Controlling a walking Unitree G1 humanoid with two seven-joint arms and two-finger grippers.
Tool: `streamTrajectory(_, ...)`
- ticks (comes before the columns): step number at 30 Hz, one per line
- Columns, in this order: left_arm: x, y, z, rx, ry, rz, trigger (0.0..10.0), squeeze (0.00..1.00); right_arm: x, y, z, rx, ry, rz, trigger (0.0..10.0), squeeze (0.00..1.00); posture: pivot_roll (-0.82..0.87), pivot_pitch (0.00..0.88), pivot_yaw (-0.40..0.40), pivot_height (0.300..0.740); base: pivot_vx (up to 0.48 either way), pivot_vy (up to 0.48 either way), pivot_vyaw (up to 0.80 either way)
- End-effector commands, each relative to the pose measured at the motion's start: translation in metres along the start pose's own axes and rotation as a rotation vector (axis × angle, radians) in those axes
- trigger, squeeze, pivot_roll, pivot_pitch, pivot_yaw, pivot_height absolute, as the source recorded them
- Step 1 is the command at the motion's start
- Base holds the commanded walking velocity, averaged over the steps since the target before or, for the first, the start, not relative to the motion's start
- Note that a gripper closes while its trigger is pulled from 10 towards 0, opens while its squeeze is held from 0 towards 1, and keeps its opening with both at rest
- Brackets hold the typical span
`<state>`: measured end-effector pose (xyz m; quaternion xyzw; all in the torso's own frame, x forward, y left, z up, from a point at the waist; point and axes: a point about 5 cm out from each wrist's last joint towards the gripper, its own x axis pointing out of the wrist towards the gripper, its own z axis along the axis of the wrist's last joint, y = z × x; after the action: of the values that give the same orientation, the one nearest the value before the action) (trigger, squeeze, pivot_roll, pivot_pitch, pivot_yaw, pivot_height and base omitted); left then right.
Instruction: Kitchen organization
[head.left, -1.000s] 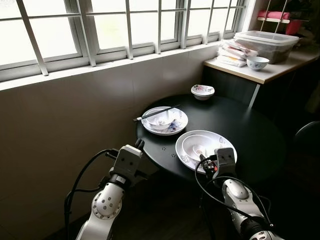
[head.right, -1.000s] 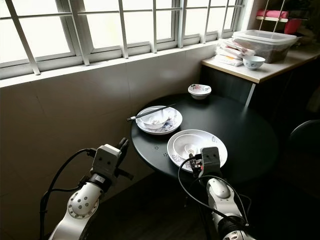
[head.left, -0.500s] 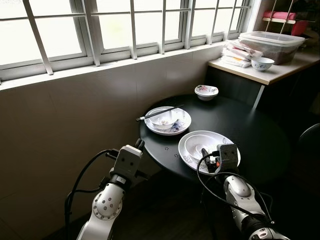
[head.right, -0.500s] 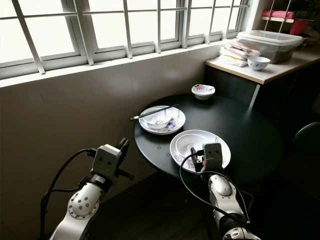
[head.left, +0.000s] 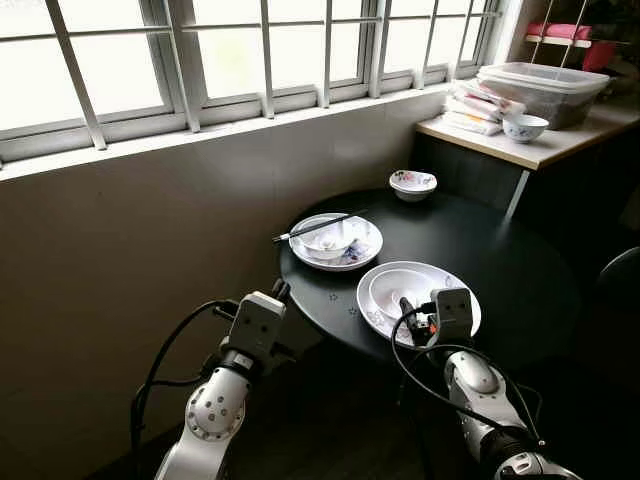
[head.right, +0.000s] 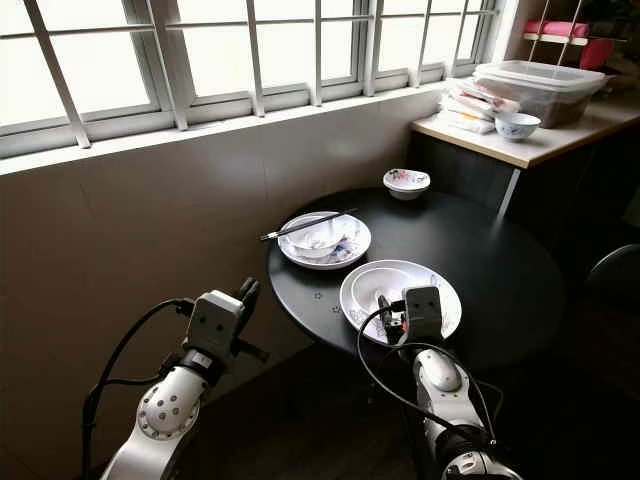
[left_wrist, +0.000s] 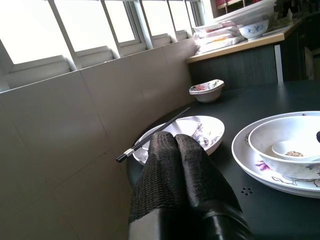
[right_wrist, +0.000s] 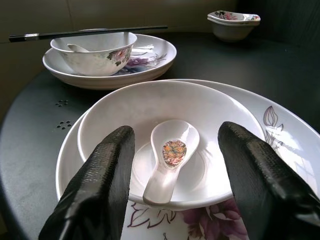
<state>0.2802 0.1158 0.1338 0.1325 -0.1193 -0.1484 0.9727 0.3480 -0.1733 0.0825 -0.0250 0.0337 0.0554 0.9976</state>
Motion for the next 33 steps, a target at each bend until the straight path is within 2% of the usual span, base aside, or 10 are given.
streamTrajectory(1, 0.001, 0.000, -0.002, 0.012, 0.006, -0.004, 10.0, 0.00, 0.002, -0.002, 0.001, 0.026, 0.017, -0.011, 10.0, 0.00, 0.04, 0.000, -0.014, 0.740, 0.000, 0.000, 0.00)
streamTrajectory(7, 0.001, -0.001, -0.002, 0.012, 0.006, -0.007, 10.0, 0.00, 0.001, -0.002, -0.006, 0.048, 0.061, -0.001, 10.0, 0.00, 0.04, 0.000, -0.014, 0.740, 0.000, 0.000, 0.00)
streamTrajectory(9, 0.001, -0.001, -0.003, 0.012, 0.006, -0.007, 10.0, 0.00, 0.001, -0.002, -0.006, 0.048, 0.062, 0.001, 7.5, 0.00, 0.04, 0.000, -0.014, 0.740, 0.000, 0.000, 0.00)
streamTrajectory(10, 0.001, -0.001, -0.003, 0.012, 0.006, -0.007, 10.0, 0.00, 0.001, -0.002, -0.006, 0.048, 0.066, 0.002, 5.3, 0.00, 0.03, 0.000, -0.014, 0.740, 0.000, 0.000, 0.00)
streamTrajectory(14, 0.001, -0.002, -0.003, 0.012, 0.006, -0.008, 10.0, 0.00, 0.001, -0.002, -0.007, 0.050, 0.074, 0.003, 4.5, 0.00, 0.03, 0.000, -0.015, 0.740, 0.000, 0.000, 0.00)
streamTrajectory(15, 0.001, -0.002, -0.003, 0.012, 0.006, -0.008, 10.0, 0.00, 0.001, -0.002, -0.007, 0.051, 0.075, 0.004, 3.6, 0.00, 0.03, 0.000, -0.015, 0.740, 0.000, 0.000, 0.00)
streamTrajectory(16, 0.001, -0.002, -0.003, 0.012, 0.005, -0.008, 10.0, 0.00, 0.001, -0.002, -0.007, 0.052, 0.071, 0.006, 1.8, 0.00, 0.04, 0.000, -0.015, 0.740, 0.000, 0.000, 0.00)
streamTrajectory(17, 0.001, -0.002, -0.003, 0.012, 0.005, -0.007, 10.0, 0.00, 0.001, -0.002, -0.007, 0.053, 0.069, 0.007, 1.8, 0.00, 0.04, 0.000, -0.015, 0.740, 0.000, 0.000, 0.00)
streamTrajectory(18, 0.002, -0.002, -0.003, 0.012, 0.005, -0.007, 10.0, 0.00, 0.001, -0.002, -0.006, 0.052, 0.063, 0.008, 0.0, 0.00, 0.03, 0.000, -0.016, 0.740, 0.000, 0.000, 0.00)
streamTrajectory(33, 0.000, -0.003, -0.006, 0.008, 0.013, -0.005, 10.0, 0.00, 0.003, -0.002, 0.009, 0.011, -0.040, -0.034, 0.0, 0.00, 0.03, 0.000, -0.018, 0.740, 0.000, 0.000, 0.00)
